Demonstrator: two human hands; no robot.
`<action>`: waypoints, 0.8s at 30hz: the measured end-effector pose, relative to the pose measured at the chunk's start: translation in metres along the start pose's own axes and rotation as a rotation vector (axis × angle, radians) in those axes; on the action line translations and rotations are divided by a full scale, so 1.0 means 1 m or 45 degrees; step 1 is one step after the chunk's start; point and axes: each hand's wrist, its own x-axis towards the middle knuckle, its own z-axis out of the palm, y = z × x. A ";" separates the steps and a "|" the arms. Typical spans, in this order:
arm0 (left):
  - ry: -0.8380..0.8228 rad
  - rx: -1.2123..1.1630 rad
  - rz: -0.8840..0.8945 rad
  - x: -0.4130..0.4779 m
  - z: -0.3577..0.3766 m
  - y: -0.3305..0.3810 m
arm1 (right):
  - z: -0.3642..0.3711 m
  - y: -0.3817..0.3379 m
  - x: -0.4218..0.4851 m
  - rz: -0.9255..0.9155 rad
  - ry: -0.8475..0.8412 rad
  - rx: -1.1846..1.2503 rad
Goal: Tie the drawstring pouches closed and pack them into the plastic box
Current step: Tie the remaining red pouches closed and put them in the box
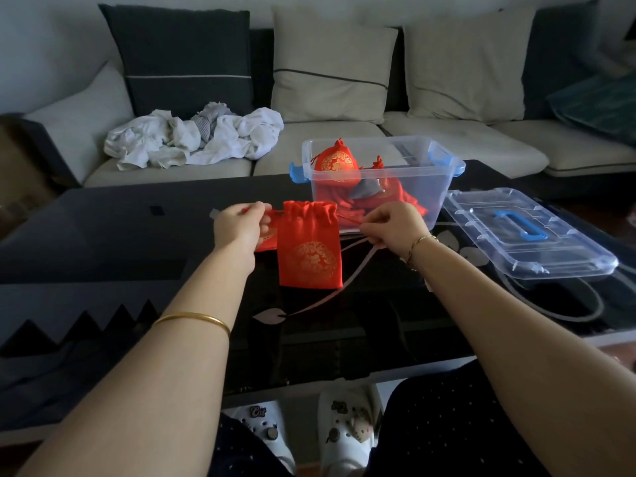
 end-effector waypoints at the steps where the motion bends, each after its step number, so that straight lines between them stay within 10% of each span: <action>1: 0.021 0.057 0.057 0.001 -0.001 -0.001 | 0.000 0.001 0.001 -0.007 0.027 -0.046; 8: 0.032 0.297 0.122 0.002 -0.004 0.000 | -0.001 0.000 0.001 0.009 0.063 -0.142; 13: 0.159 0.180 -0.106 0.003 -0.003 0.003 | -0.002 -0.001 0.005 0.668 -0.110 1.115; 17: 0.173 -0.290 -0.362 0.003 -0.007 0.012 | -0.011 0.003 0.010 1.022 0.126 1.558; 24: -0.195 -0.523 -0.023 -0.015 0.001 0.034 | -0.009 -0.013 0.009 0.603 0.282 1.249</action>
